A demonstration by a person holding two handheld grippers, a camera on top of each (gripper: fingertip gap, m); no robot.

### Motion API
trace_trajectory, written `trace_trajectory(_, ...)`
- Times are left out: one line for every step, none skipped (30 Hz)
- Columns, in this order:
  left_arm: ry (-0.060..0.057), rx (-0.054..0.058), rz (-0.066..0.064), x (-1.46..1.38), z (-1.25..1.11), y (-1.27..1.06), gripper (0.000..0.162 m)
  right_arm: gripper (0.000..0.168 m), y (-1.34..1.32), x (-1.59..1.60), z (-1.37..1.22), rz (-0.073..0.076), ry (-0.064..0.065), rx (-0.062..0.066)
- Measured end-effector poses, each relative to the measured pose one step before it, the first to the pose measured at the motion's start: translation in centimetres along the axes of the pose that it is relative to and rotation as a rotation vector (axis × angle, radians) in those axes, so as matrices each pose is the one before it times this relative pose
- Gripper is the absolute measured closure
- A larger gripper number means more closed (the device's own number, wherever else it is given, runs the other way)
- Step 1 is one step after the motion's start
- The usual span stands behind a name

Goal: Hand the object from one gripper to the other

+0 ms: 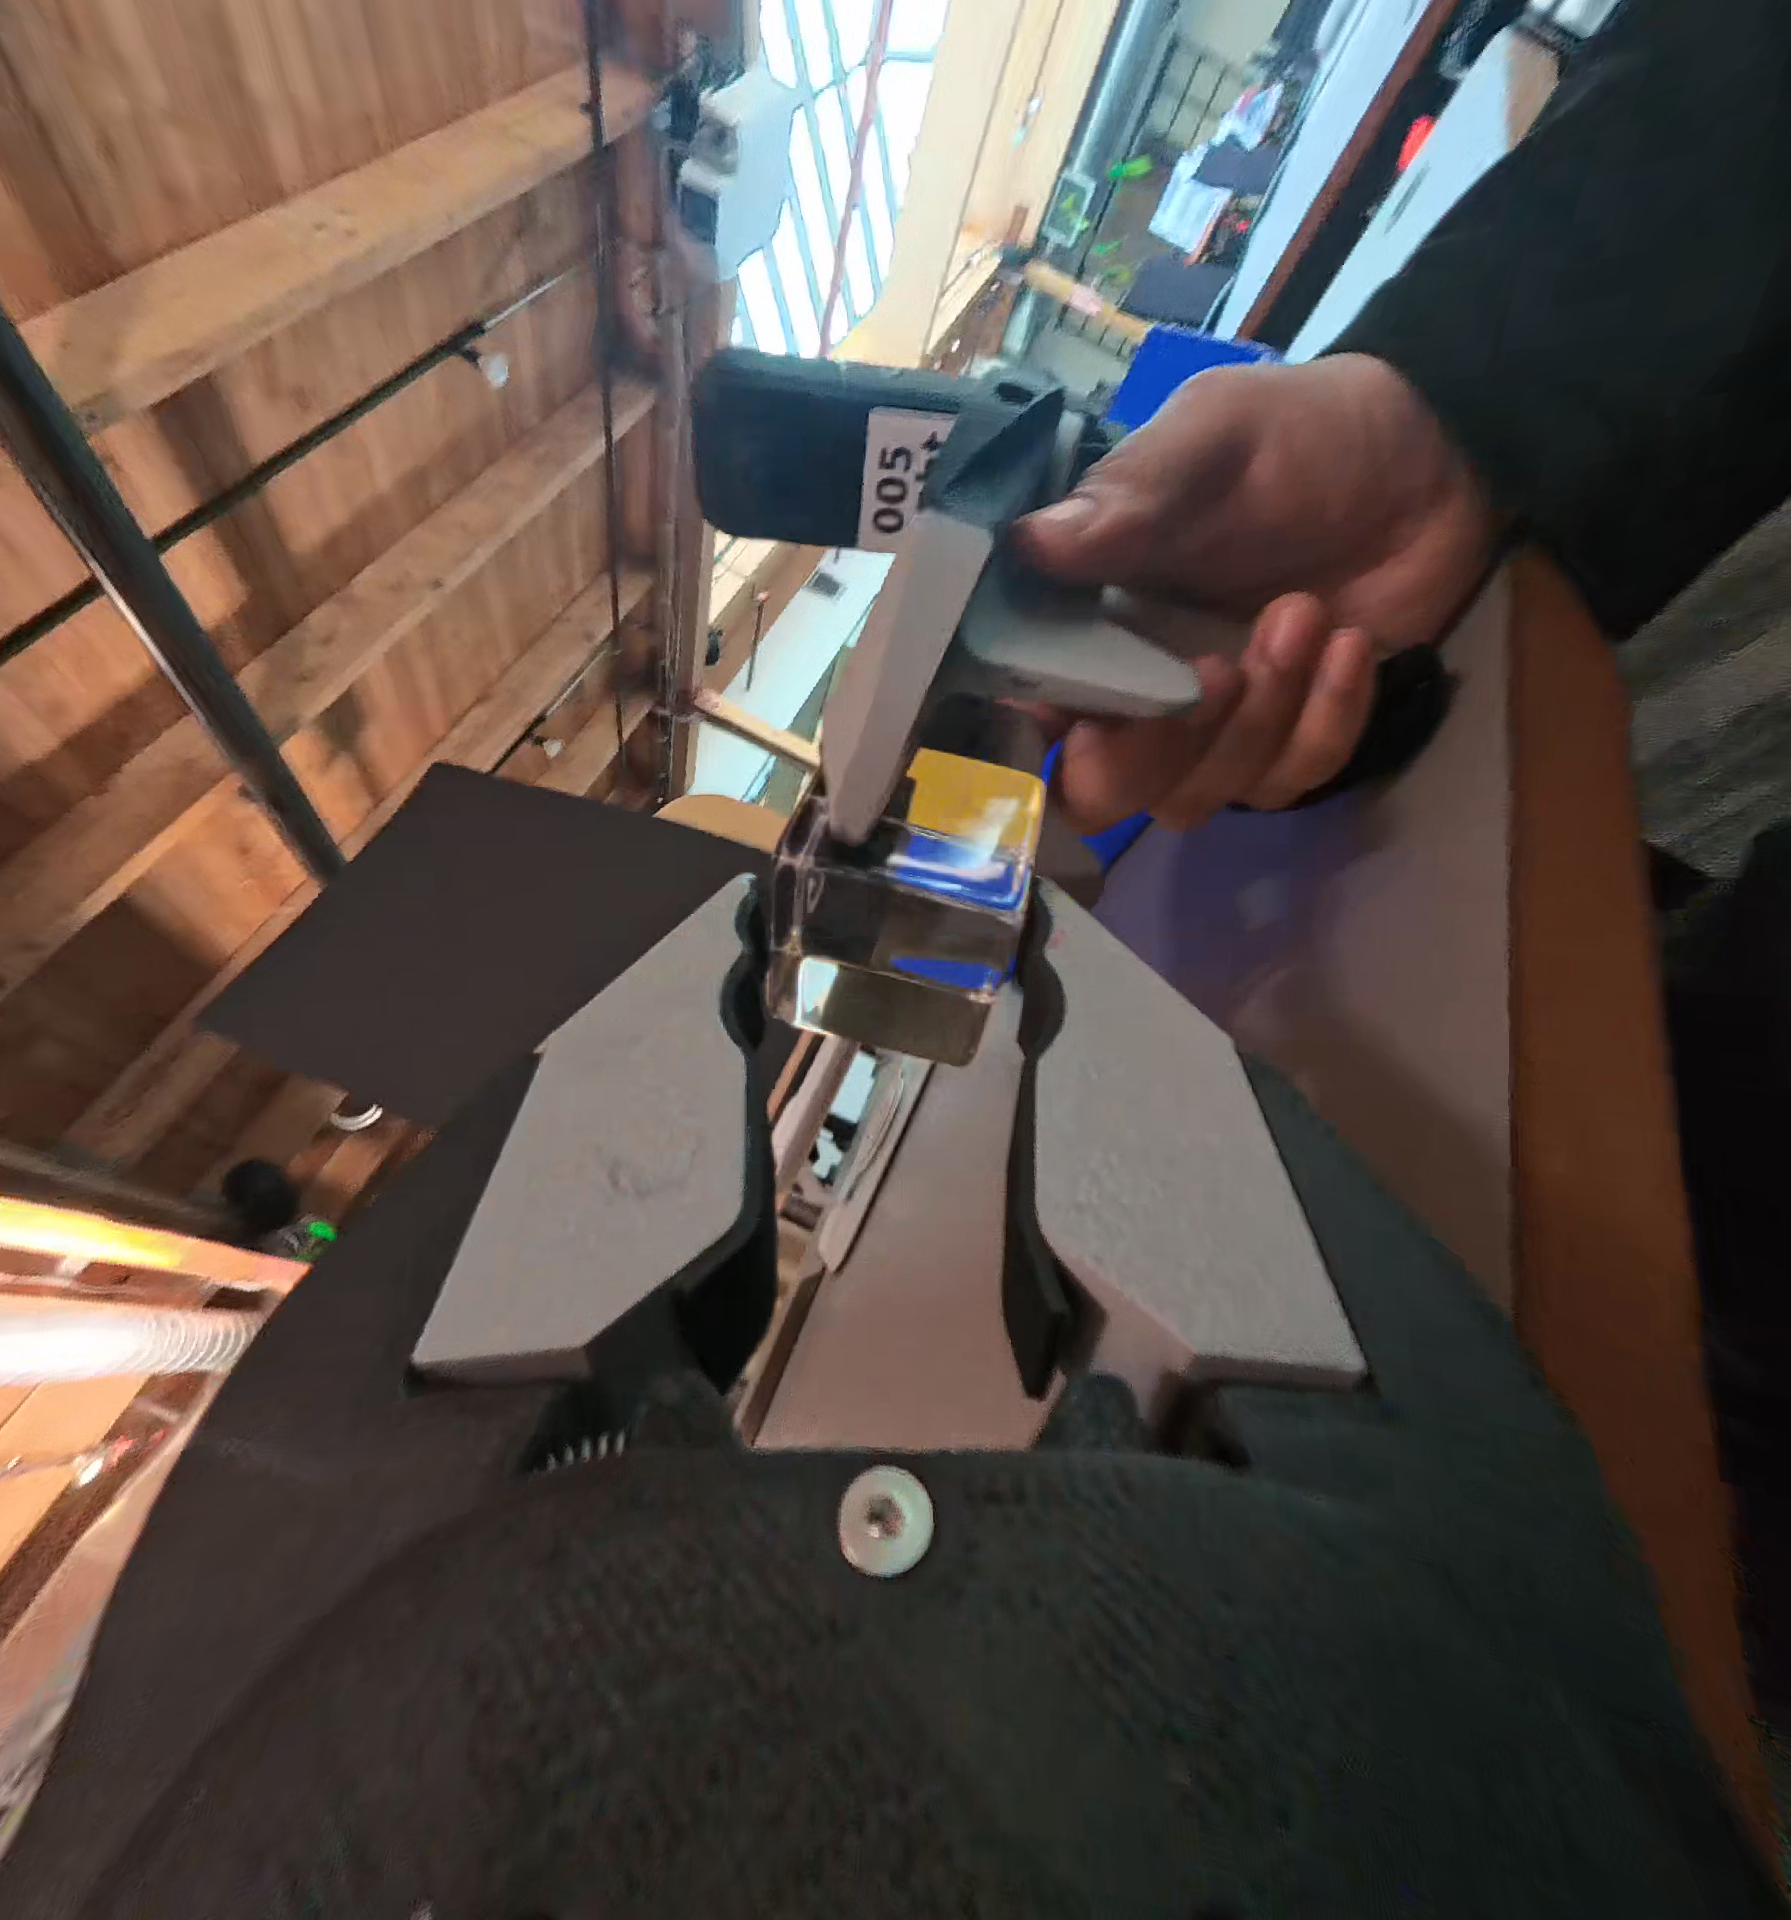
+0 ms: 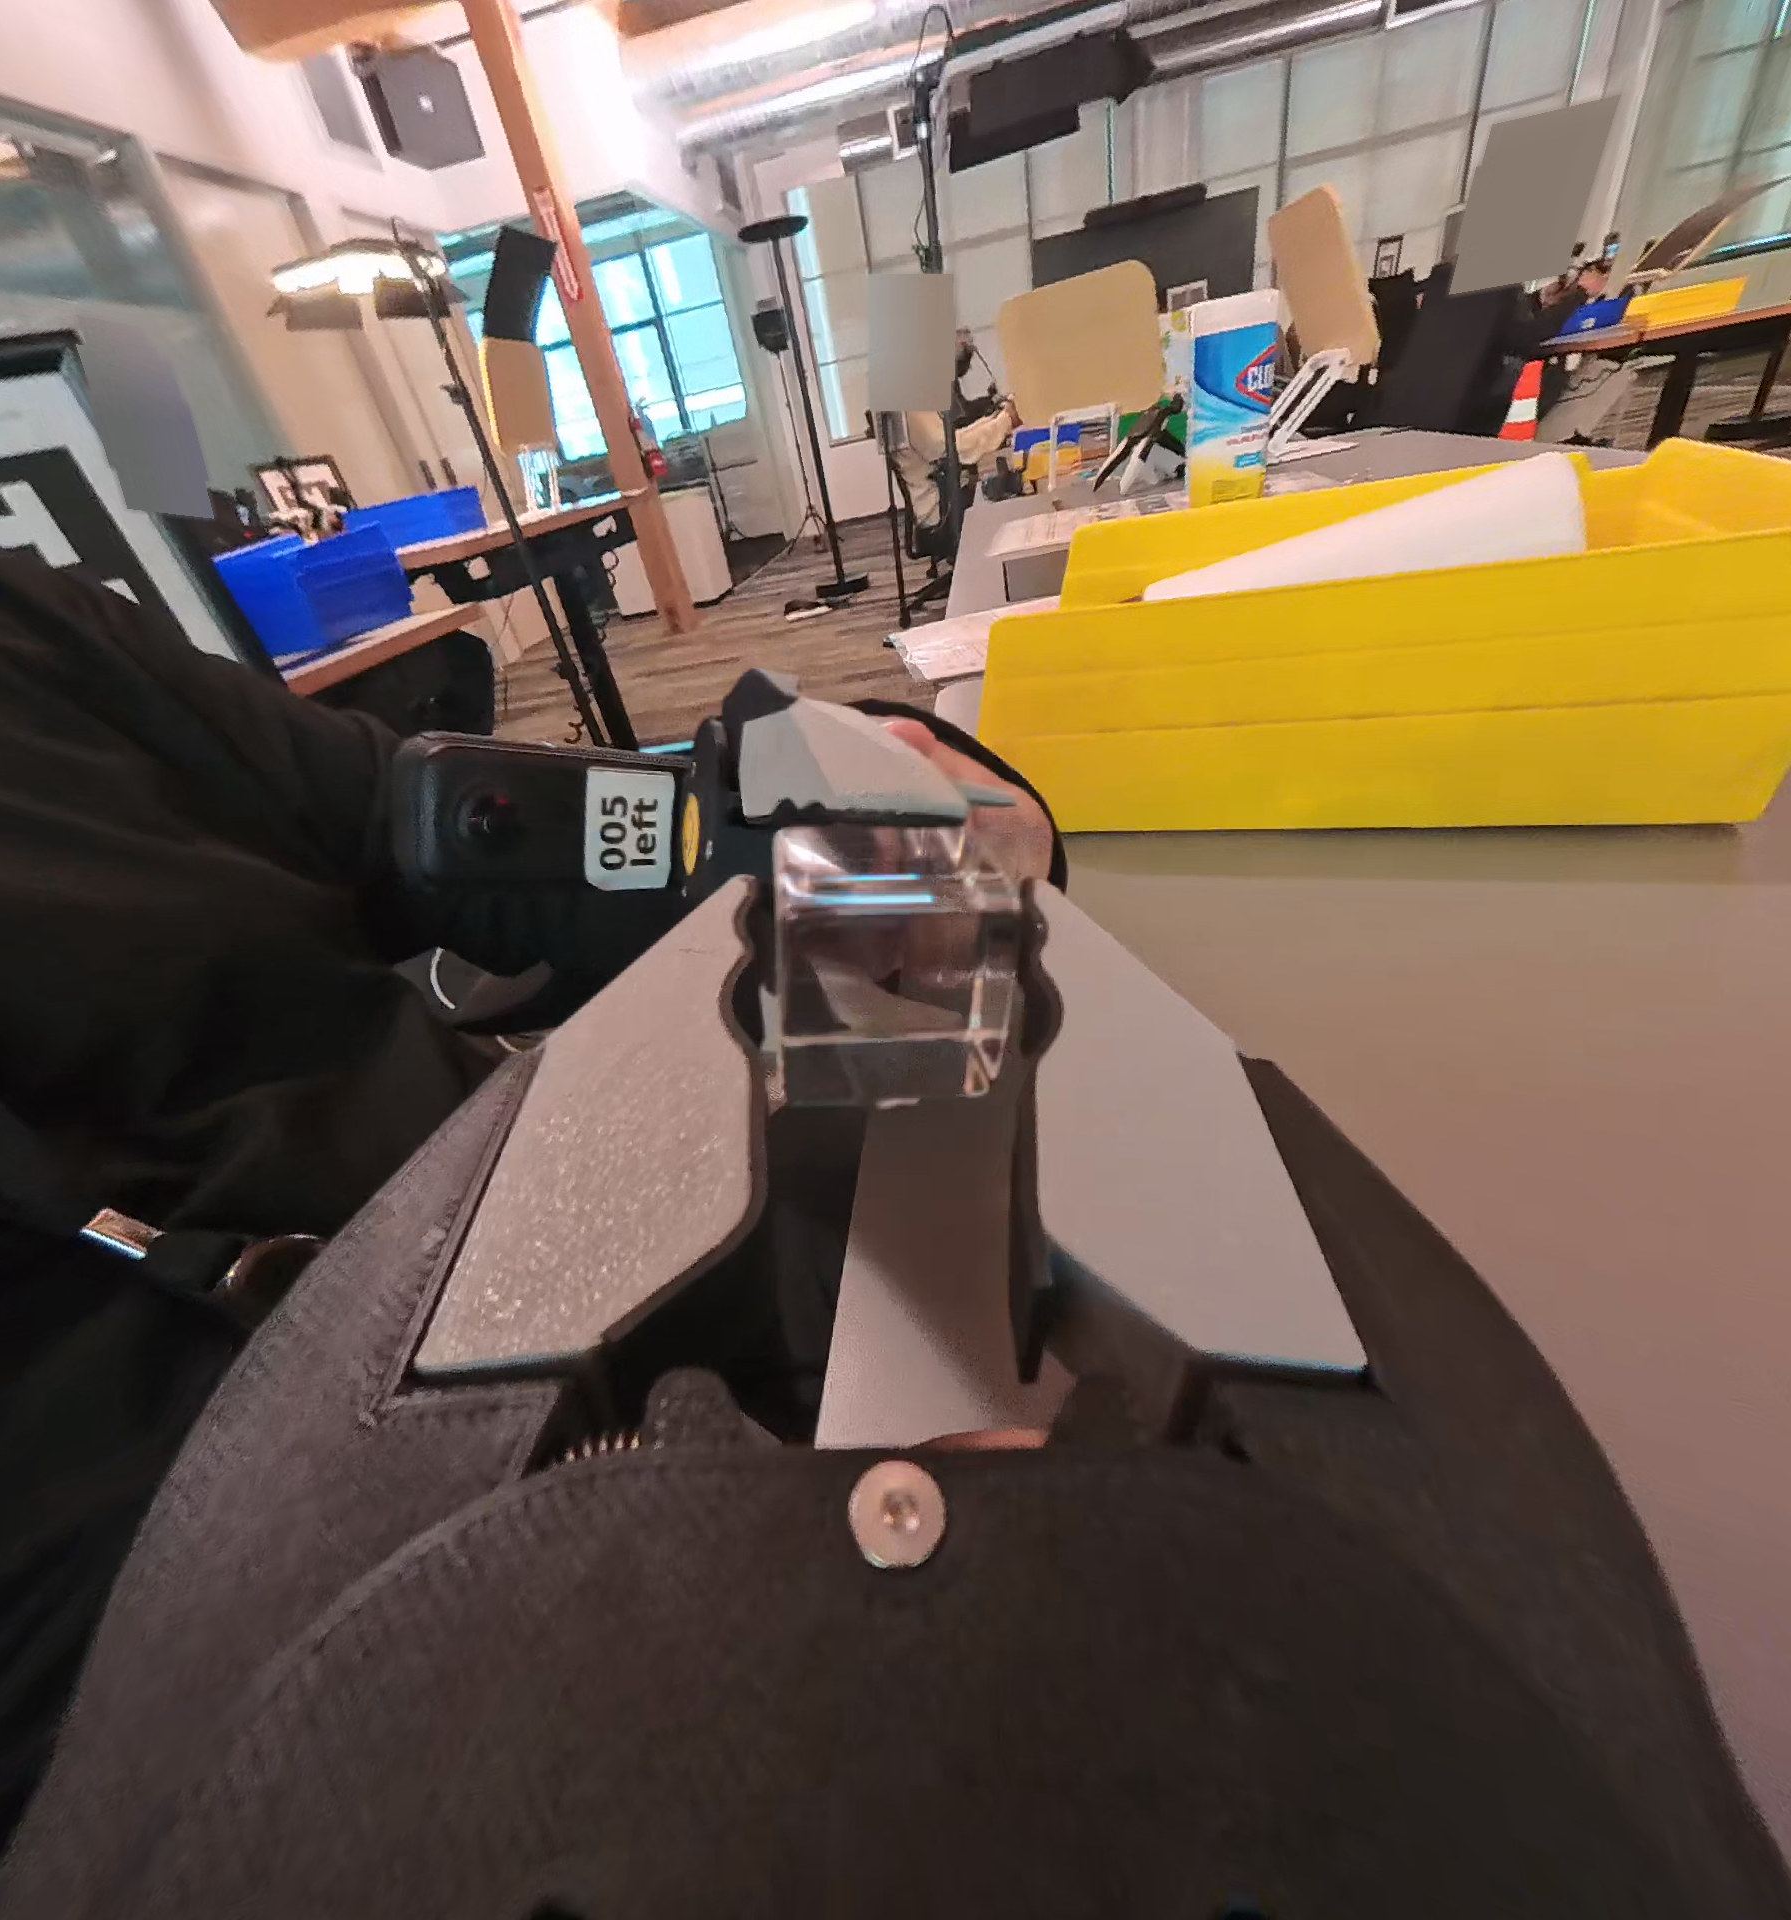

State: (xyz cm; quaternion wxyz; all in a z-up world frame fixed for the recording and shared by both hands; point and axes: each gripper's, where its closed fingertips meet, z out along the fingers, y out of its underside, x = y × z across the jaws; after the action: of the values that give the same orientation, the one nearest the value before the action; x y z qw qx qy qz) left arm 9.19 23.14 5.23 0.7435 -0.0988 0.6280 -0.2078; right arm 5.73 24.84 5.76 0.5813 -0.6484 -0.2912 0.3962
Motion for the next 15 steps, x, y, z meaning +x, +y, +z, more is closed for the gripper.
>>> trace_trajectory(-0.0015,0.0084,0.0083,0.005,0.029,-0.071,0.116,0.125,0.043,-0.036,0.035,-0.0041,0.0007,-0.0036)
trace_trajectory(0.0003,-0.0011,0.0008,0.009,0.047,0.095,0.116,0.125,-0.001,0.024,-0.013,-0.0018,0.0042,0.0007)
trace_trajectory(0.0036,-0.0055,-0.0074,0.013,0.051,0.147,0.116,0.125,-0.007,0.109,-0.021,-0.0022,0.0108,0.0005)
trace_trajectory(0.0027,-0.0105,-0.0081,-0.007,0.035,0.178,0.116,0.125,0.000,0.137,-0.004,-0.0040,0.0136,0.0002)
trace_trajectory(0.0019,-0.0230,-0.0014,0.049,0.087,0.334,0.116,0.125,0.014,0.195,-0.002,-0.0072,0.0181,-0.0020)
trace_trajectory(0.0016,-0.0343,0.0064,0.092,0.156,0.538,0.116,0.124,0.077,0.333,-0.004,-0.0168,0.0289,-0.0074)
trace_trajectory(-0.0034,-0.0263,0.0134,0.039,0.138,0.407,0.116,0.124,0.095,0.394,0.006,-0.0235,0.0332,-0.0088)
trace_trajectory(-0.0087,-0.0071,0.0156,-0.047,0.058,0.099,0.117,0.124,0.014,0.225,0.005,-0.0205,0.0220,-0.0024)
trace_trajectory(-0.0119,0.0040,0.0159,-0.111,-0.034,-0.084,0.117,0.123,-0.029,0.034,0.008,-0.0077,0.0048,0.0019)
trace_trajectory(-0.0257,0.0052,0.0223,-0.336,-0.083,-0.136,0.116,0.123,-0.009,-0.017,-0.013,0.0072,-0.0082,0.0012)
trace_trajectory(-0.0374,0.0026,0.0246,-0.528,-0.073,-0.066,0.116,0.122,-0.029,-0.025,-0.037,0.0186,-0.0156,0.0021)
trace_trajectory(-0.0290,-0.0002,0.0170,-0.422,-0.017,0.069,0.117,0.122,-0.061,0.078,-0.064,0.0265,-0.0132,0.0050)
trace_trajectory(-0.0117,-0.0041,0.0058,-0.173,0.047,0.153,0.116,0.122,-0.106,0.159,-0.107,0.0284,-0.0079,0.0081)
trace_trajectory(0.0006,-0.0063,-0.0036,0.003,0.053,0.129,0.117,0.123,-0.113,0.142,-0.101,0.0252,-0.0063,0.0091)
trace_trajectory(0.0008,-0.0062,-0.0009,0.027,0.028,0.057,0.116,0.124,-0.072,0.089,-0.085,0.0219,-0.0070,0.0062)
